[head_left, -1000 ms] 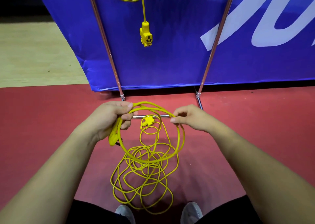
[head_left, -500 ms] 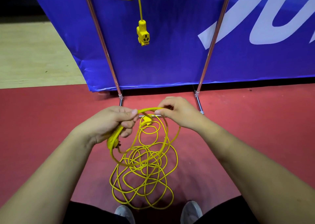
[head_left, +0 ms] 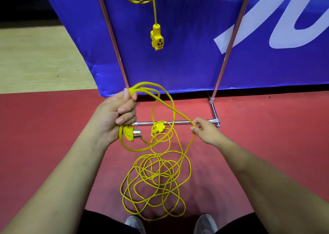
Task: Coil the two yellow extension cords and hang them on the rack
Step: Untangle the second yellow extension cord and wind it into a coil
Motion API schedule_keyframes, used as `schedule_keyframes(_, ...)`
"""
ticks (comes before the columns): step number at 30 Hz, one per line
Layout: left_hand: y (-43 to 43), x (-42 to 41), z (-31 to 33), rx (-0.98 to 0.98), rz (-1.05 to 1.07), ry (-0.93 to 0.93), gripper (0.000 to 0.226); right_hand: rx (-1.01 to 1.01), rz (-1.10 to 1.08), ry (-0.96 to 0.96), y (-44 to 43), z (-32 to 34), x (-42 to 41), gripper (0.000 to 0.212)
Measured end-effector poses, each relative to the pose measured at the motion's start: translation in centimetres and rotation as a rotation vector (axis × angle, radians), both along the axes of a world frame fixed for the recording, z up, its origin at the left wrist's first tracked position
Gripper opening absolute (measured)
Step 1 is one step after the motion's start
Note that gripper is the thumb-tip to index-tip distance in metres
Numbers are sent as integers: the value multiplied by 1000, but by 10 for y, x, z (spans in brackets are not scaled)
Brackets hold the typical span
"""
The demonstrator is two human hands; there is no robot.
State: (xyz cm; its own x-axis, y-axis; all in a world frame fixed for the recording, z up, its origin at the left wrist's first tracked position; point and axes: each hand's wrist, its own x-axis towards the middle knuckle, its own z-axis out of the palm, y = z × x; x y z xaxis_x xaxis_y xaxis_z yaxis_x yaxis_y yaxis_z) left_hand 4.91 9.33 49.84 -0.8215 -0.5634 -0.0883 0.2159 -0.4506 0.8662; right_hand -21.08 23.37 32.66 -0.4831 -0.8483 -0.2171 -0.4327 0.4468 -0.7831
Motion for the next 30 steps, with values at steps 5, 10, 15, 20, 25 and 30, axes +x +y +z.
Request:
schedule_keyframes(5, 0, 1, -2, -50, 102, -64, 23, -59, -307, -280, 4, -7, 3, 13)
schedule_keyframes(10, 2, -6, -6, -137, 161, -163, 22, -78, -566, -662, -7, 4, 31, 27)
schedule_keyframes(15, -8, 1, -13, -261, 165, -338, 24, 305, 60, -120, -14, 42, 45, 17)
schedule_keyframes(20, 6, -3, -20, -158, -36, -447, 17, 458, 740, -176, -12, 130, 67, 17)
schedule_keyframes(25, 21, -4, -14, -224, -272, -439, 16, -133, 471, -440, -14, 155, 64, 5)
schedule_keyframes(30, 4, -1, -13, 40, -80, -194, 18, -193, 308, -390, -13, 122, 37, 2)
